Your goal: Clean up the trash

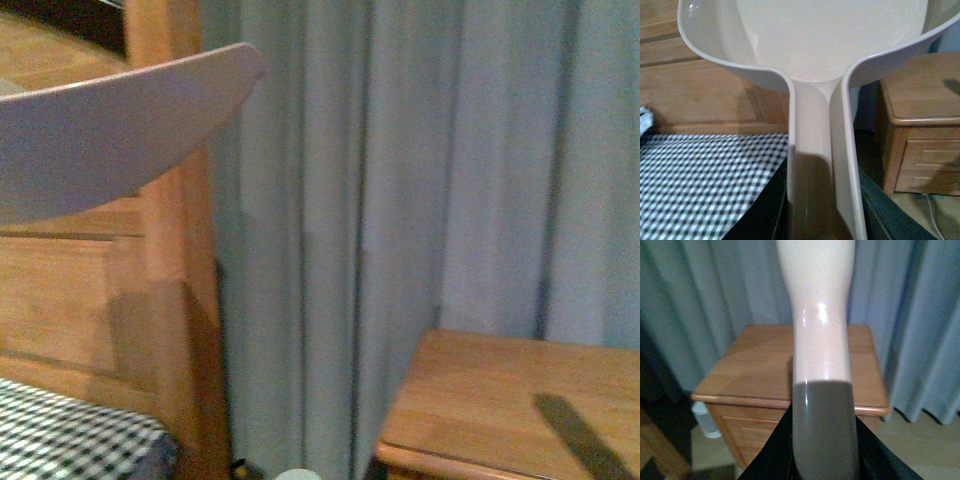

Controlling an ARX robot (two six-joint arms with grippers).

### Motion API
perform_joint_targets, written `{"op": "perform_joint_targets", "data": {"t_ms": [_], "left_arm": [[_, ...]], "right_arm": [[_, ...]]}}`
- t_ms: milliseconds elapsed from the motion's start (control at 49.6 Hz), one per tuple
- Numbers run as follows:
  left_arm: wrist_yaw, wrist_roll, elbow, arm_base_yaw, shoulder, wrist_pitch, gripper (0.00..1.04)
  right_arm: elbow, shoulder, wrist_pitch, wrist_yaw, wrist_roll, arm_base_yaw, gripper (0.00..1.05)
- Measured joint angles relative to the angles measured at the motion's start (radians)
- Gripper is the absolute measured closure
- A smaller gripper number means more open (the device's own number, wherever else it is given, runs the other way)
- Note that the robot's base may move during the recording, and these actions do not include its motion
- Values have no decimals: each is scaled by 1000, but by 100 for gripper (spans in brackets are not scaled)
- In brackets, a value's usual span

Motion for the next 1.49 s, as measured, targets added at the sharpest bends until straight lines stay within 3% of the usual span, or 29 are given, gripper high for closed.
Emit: {"op": "perform_joint_targets", "data": {"t_ms": [1491], "left_arm": [[1, -3, 0, 5, -8, 3, 77]], "right_arm": [[-2, 2, 0, -9, 0, 3, 85]]}}
